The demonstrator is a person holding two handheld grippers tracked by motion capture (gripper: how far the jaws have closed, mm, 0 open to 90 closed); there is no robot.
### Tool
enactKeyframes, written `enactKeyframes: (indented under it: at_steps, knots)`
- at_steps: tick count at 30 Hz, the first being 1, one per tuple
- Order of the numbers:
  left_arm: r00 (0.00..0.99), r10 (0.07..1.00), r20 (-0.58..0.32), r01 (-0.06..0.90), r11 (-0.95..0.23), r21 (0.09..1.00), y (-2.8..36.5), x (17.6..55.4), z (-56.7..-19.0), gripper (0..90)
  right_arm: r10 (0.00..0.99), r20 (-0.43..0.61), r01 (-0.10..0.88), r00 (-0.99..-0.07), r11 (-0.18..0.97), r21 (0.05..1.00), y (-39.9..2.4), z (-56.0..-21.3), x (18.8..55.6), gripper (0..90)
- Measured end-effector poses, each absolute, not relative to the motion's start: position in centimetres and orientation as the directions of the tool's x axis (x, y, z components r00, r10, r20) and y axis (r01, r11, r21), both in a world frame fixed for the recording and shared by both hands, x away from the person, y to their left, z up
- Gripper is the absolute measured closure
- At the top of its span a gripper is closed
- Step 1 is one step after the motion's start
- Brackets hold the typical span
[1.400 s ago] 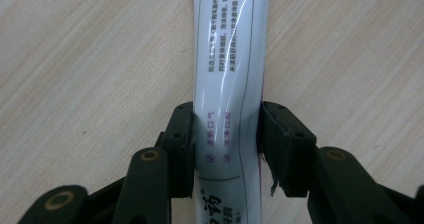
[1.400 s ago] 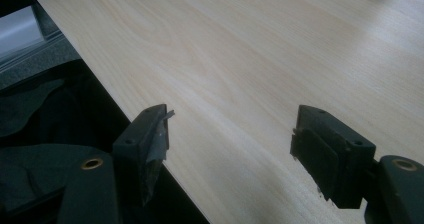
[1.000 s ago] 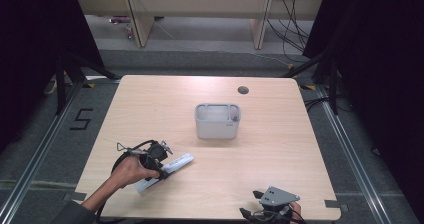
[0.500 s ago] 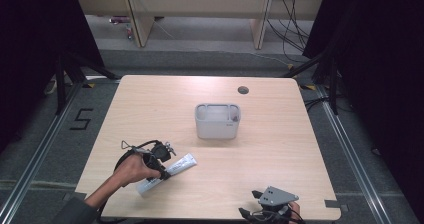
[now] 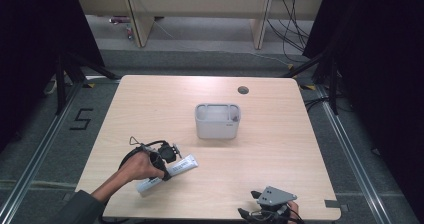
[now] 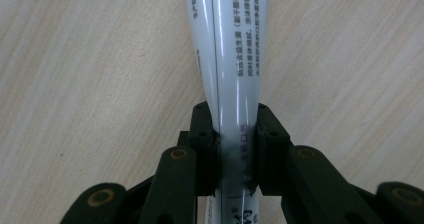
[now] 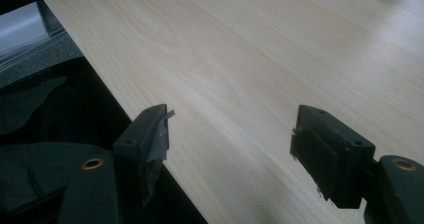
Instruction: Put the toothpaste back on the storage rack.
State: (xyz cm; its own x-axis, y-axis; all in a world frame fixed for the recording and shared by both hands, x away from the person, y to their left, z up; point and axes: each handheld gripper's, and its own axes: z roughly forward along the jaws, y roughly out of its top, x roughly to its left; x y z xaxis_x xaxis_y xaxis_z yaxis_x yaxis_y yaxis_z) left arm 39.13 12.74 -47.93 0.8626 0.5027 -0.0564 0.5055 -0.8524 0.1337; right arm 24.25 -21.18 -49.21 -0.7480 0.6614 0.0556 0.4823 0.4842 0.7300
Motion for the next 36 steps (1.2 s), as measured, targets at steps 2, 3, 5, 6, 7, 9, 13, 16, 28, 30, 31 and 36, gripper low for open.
enactKeyframes:
  at_steps: [2,3,5,6,7,9,13,16,28,30,31,36]
  knots:
    - [0.865,0.497,-0.064,0.501,-0.857,0.120,12.7,39.3,-47.9,74.2,0.661,0.053,0.480,-0.748,0.484,0.732,-21.2,-49.2,24.3,31.1]
    - [0.862,0.502,-0.068,0.507,-0.854,0.120,12.6,39.3,-47.9,74.2,0.658,0.048,0.474,-0.751,0.488,0.733,-21.2,-49.2,24.3,31.1]
    - [0.862,0.502,-0.068,0.507,-0.854,0.119,12.7,39.4,-47.9,74.2,0.660,0.044,0.472,-0.750,0.488,0.734,-21.1,-49.2,24.3,31.1]
    - [0.862,0.501,-0.068,0.506,-0.854,0.117,12.6,39.4,-47.9,74.3,0.662,0.053,0.481,-0.748,0.485,0.730,-21.1,-49.2,24.2,31.1]
    - [0.865,0.497,-0.067,0.502,-0.858,0.109,12.5,39.5,-47.9,74.3,0.654,0.040,0.465,-0.755,0.492,0.736,-21.0,-49.2,24.3,31.1]
    - [0.868,0.492,-0.069,0.497,-0.863,0.091,12.4,39.6,-47.9,74.3,0.659,0.055,0.480,-0.750,0.485,0.731,-21.0,-49.3,24.2,31.1]
    - [0.877,0.476,-0.061,0.480,-0.874,0.072,12.0,39.6,-47.9,74.4,0.652,0.040,0.466,-0.757,0.495,0.733,-21.1,-49.2,24.3,31.1]
    - [0.884,0.464,-0.059,0.467,-0.882,0.054,11.8,39.8,-47.9,74.5,0.662,0.060,0.487,-0.747,0.484,0.727,-21.0,-49.3,24.2,31.1]
    - [0.896,0.440,-0.059,0.442,-0.896,0.034,11.6,39.8,-47.9,75.0,0.652,0.048,0.468,-0.756,0.488,0.736,-21.2,-49.3,24.4,31.1]
    - [0.897,0.437,-0.064,0.439,-0.898,0.035,11.6,39.8,-47.9,75.1,0.651,0.045,0.466,-0.758,0.492,0.735,-21.2,-49.3,24.4,31.1]
    - [0.903,0.427,-0.059,0.429,-0.902,0.038,11.6,39.8,-47.9,75.2,0.654,0.051,0.474,-0.755,0.491,0.731,-21.2,-49.3,24.3,31.1]
    - [0.911,0.409,-0.053,0.413,-0.908,0.078,12.4,40.1,-47.8,75.5,0.652,0.051,0.470,-0.756,0.486,0.737,-21.2,-49.3,24.4,31.1]
